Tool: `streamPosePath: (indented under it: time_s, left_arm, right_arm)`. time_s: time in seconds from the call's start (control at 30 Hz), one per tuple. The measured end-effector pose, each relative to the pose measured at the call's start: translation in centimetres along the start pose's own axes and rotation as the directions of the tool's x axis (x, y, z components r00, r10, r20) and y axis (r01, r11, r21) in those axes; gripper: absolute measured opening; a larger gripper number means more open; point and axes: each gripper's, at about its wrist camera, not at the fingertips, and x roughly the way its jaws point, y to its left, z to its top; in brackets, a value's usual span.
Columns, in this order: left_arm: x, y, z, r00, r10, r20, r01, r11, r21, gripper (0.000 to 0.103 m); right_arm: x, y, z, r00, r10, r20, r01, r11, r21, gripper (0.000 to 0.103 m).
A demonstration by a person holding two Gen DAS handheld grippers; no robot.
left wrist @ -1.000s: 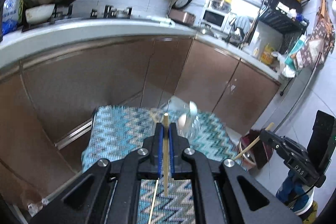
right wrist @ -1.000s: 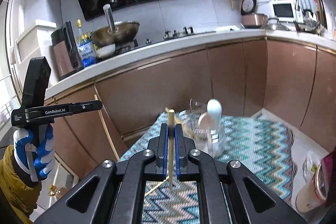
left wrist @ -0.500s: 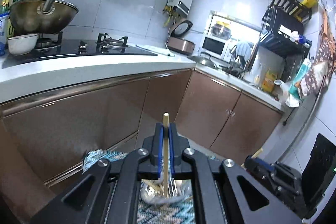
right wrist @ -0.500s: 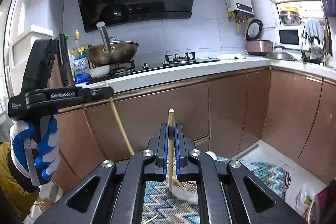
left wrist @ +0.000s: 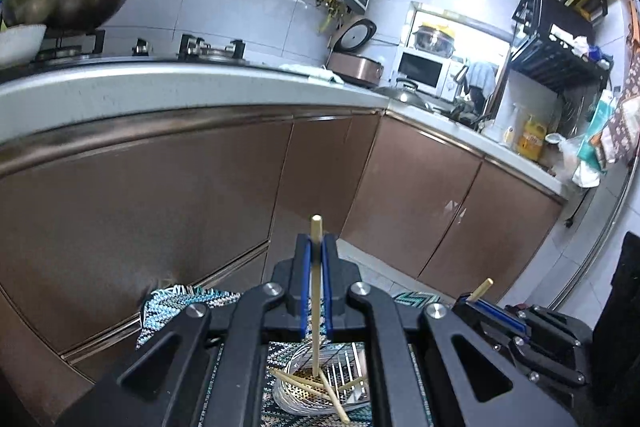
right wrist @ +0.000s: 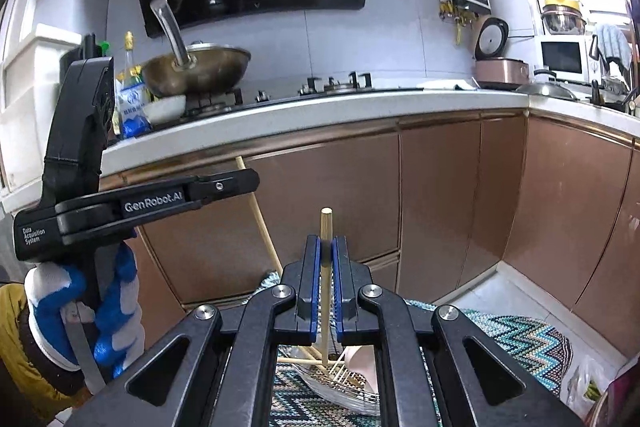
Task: Organize utensils
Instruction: 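Lower both chopsticks into the caddy and open both grippers, then pull both tools back from the caddy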
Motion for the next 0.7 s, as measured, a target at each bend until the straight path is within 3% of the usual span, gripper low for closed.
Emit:
streamPosePath:
  time_s: [0.3,0.43,0.57,0.7]
  left_arm:
    - [2.7,0.8,-3.6,0.998,0.018,-0.061,-0.019,1.0,-0.01,0.007]
    - [1.6,1.1,-3.9,0.998,0.015,-0.056,-0.016,1.0,-0.014,0.007]
    - [-0.2,0.8,-3.7,0.999,0.02,-0.038,-0.021,1.0,-0.011,0.01]
    - [-2.6,0.8,-3.8,0.999,0.034,-0.017,-0.034,0.999,-0.021,0.024]
  right_arm:
    - [1.4,0.6,-2.6,0.998,-0.007,-0.058,0.007,1.0,-0.008,0.007]
    - [0.8,0.4,-2.9,0.999,-0.016,-0.052,0.017,1.0,0.011,0.025]
    - [-0.7,0.4,-2.8,0.999,-0.019,-0.03,0.02,0.999,0.031,0.026]
    - [-2.1,0.7,-3.3,0.999,-0.022,-0.029,0.024,0.999,0.042,0.026]
